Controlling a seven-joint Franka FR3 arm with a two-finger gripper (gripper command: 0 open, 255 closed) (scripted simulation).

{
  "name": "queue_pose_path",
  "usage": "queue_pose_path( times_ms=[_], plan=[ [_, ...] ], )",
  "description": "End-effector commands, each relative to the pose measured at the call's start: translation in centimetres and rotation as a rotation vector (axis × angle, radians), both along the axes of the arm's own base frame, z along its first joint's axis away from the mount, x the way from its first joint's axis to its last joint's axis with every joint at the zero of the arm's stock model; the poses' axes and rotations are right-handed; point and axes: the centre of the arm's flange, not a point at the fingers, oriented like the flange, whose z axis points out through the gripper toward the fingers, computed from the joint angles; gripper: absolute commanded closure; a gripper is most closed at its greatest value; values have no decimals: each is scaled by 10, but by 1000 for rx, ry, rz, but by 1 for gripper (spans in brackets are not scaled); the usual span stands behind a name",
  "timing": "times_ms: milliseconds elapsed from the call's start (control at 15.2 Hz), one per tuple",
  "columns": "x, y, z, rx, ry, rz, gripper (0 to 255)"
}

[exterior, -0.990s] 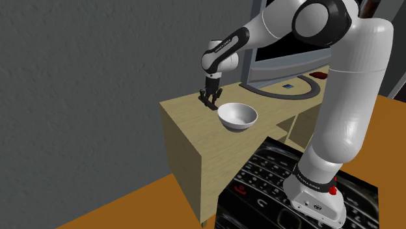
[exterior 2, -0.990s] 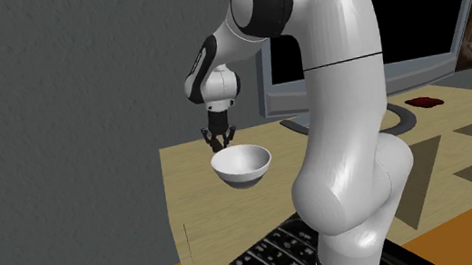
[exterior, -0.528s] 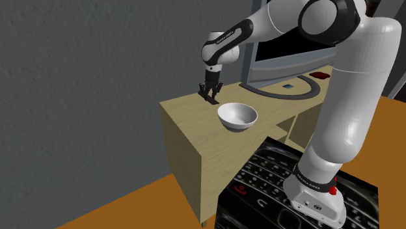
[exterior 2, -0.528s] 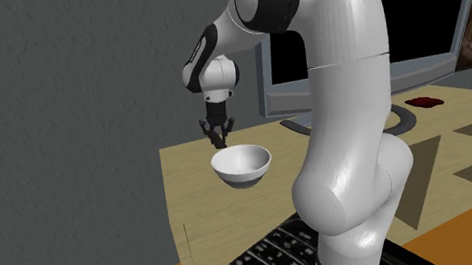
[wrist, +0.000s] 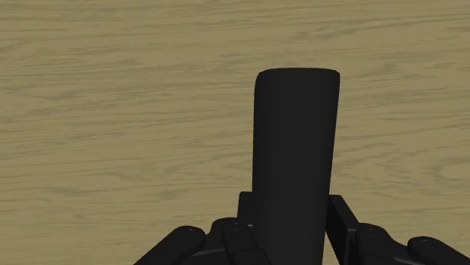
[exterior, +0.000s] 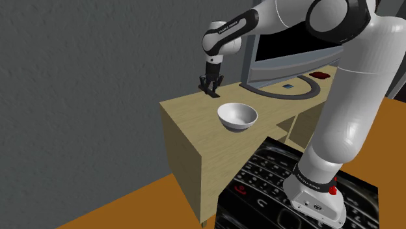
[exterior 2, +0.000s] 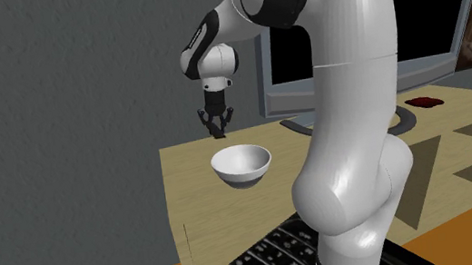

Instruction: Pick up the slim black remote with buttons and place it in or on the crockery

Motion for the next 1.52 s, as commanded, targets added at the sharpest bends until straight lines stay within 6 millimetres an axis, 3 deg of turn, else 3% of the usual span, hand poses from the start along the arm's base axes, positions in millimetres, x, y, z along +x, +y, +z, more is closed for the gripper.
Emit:
queue_pose_path(
  times_ms=[0, 660, 1452],
  plan=[
    [0, -1, 11, 0, 0, 0, 255],
    [0, -1, 61, 0, 0, 0, 255],
    [-154, 36, 54, 0, 0, 0, 255]
  ],
)
